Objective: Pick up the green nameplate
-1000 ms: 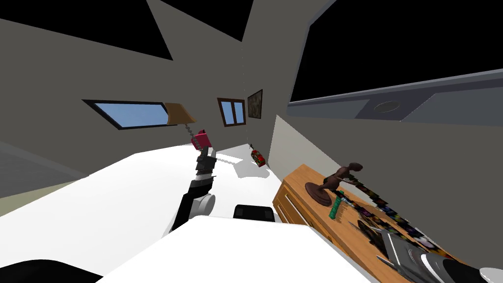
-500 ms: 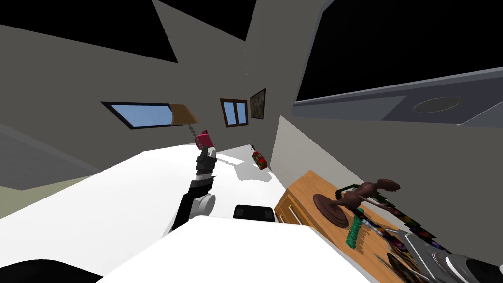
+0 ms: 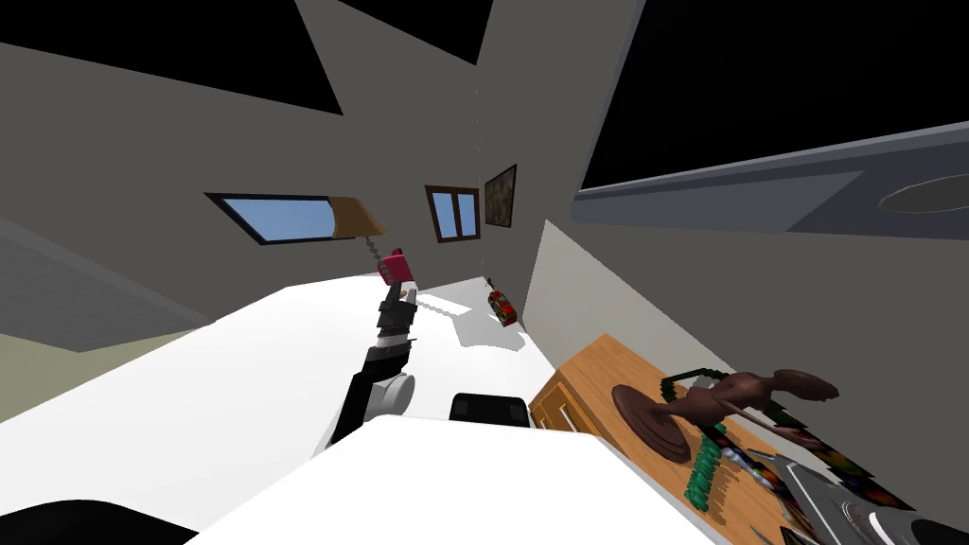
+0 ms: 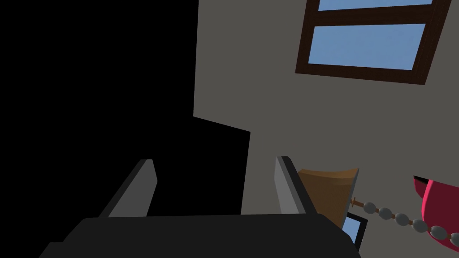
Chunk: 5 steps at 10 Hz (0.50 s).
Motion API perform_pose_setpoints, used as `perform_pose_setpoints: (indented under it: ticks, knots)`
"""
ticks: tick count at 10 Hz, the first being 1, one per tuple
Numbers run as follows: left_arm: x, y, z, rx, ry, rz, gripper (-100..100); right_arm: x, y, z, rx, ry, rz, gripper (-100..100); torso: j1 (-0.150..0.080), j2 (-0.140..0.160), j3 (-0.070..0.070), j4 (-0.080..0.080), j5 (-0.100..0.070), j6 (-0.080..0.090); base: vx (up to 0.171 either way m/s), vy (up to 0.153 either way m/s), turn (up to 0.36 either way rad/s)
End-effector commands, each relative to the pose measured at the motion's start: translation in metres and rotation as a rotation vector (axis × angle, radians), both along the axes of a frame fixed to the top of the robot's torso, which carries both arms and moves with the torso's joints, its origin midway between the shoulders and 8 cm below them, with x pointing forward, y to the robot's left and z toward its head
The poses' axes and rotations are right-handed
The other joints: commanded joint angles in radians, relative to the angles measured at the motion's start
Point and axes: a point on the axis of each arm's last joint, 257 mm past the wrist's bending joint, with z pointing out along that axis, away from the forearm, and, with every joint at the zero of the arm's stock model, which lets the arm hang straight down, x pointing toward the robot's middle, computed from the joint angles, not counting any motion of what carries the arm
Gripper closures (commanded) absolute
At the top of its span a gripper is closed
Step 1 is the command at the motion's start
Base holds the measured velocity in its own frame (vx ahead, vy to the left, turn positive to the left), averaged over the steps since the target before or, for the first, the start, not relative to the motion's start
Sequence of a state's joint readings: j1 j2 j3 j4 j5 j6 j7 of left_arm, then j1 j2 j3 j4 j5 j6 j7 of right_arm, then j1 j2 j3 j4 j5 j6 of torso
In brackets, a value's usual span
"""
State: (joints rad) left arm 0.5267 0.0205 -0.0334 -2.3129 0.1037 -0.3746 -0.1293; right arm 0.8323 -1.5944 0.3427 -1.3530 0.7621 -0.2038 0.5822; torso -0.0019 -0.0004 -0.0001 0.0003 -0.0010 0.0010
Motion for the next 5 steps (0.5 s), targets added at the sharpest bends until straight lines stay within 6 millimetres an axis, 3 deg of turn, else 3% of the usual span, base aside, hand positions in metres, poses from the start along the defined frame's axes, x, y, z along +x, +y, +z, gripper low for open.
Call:
perform_pose_setpoints:
  ticks: [1, 2, 3, 5]
  knots:
    - [0.0000, 0.0000, 0.0000, 0.000, 0.000, 0.000, 0, -0.0075, 0.0006, -0.0079, 0.000, -0.001, -0.008, -100, 0.000, 0.000, 0.000, 0.000, 0.000, 0.000, 0.015, -0.028, 0.050]
    - [0.0000, 0.0000, 0.0000, 0.000, 0.000, 0.000, 0, -0.0043, 0.0007, -0.0058, 0.001, 0.000, -0.004, -100, 0.000, 0.000, 0.000, 0.000, 0.000, 0.000, 0.007, -0.012, 0.010]
    - [0.0000, 0.0000, 0.0000, 0.000, 0.000, 0.000, 0, -0.0049, 0.0007, -0.0064, 0.000, 0.000, -0.004, 100, 0.001, 0.000, 0.000, 0.000, 0.000, 0.000, 0.000, 0.000, 0.000]
    - [0.0000, 0.0000, 0.0000, 0.000, 0.000, 0.000, 0, -0.0025, -0.0011, -0.0047, -0.005, -0.004, -0.004, 100, 0.002, 0.001, 0.000, 0.000, -0.002, 0.001, 0.002, -0.004, 0.005]
